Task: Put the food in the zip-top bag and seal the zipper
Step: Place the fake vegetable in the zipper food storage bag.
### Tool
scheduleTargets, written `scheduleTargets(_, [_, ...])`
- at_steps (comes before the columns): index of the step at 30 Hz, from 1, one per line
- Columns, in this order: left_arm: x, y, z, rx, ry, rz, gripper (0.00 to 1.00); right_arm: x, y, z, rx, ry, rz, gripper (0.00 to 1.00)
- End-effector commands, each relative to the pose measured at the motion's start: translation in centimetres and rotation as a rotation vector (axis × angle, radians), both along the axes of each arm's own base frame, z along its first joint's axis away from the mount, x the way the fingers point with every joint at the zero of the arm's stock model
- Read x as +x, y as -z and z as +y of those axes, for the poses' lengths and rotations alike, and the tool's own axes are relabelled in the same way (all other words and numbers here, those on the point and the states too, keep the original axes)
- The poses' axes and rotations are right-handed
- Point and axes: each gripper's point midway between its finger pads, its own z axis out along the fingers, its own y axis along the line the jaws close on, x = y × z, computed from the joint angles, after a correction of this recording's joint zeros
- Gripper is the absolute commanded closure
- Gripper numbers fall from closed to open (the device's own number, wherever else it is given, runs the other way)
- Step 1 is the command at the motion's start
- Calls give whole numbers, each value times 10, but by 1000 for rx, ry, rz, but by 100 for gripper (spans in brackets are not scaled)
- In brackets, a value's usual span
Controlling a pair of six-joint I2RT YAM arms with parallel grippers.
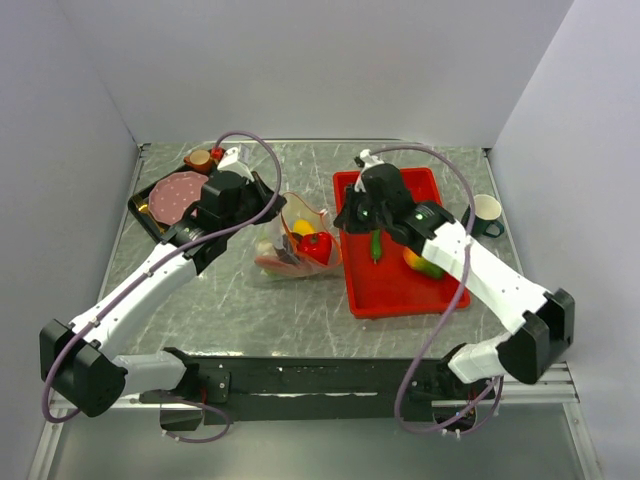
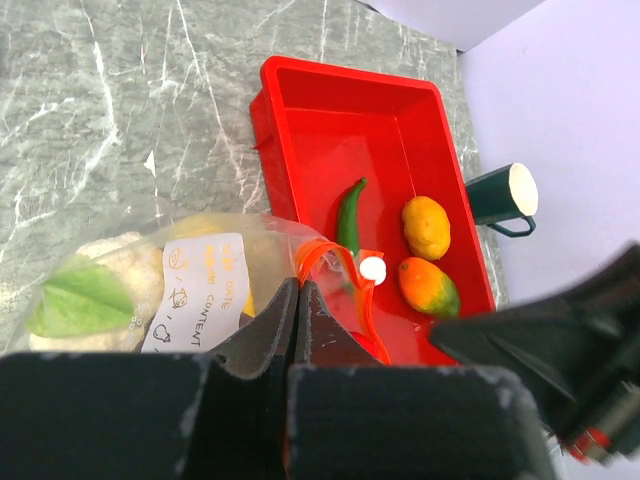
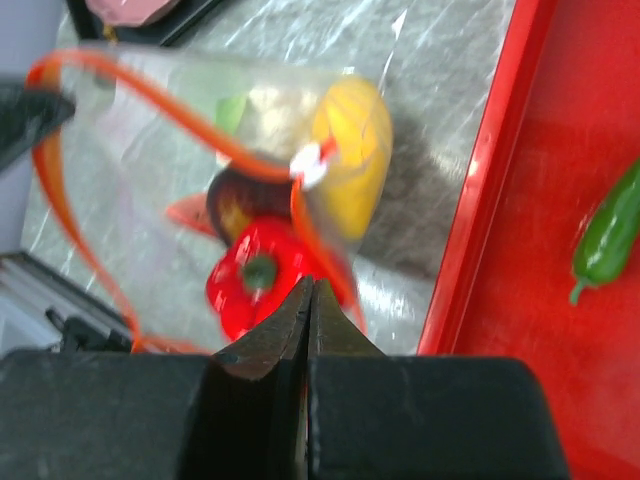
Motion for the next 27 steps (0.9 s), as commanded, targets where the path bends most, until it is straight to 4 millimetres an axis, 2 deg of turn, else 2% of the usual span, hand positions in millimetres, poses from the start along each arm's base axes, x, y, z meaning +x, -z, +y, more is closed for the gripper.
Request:
scheduleTargets(1, [2, -24, 2, -40, -12, -65, 99, -24, -10, -4, 49, -57, -33, 100])
scheduleTargets(3, [3, -22, 1, -36, -8, -59, 99, -36, -10, -1, 71, -107, -18, 100])
scheduleTargets(5, [2, -22, -1, -41, -1, -57, 99, -42, 0, 0, 71, -127, 17, 100])
scheduleTargets(9, [0, -21, -2, -49, 7, -54, 99, -45, 8, 8, 86, -156, 39, 100])
scheduleTargets(15, [-2, -22, -2, -60, 11, -51, 99, -43, 13, 35, 123, -215, 69, 100])
scheduleTargets(16, [-2, -21, -3, -63, 16, -49, 99, -41, 7, 42, 164, -223, 49, 100])
scheduleTargets(18, [-3, -21, -5, -69, 24, -46, 99, -39, 9, 53, 184, -243, 72, 100])
scheduleTargets(22, [-4, -21, -6, -76, 30, -47, 99, -24, 16, 69, 110, -240, 91, 99])
scheduleTargets(24, [-5, -19, -6, -76, 34, -42, 99, -20, 22, 75, 100, -240, 108, 98])
scheduleTargets(27, [-4, -19, -7, -75, 36, -42, 99, -15, 40, 79, 39, -231, 162, 97])
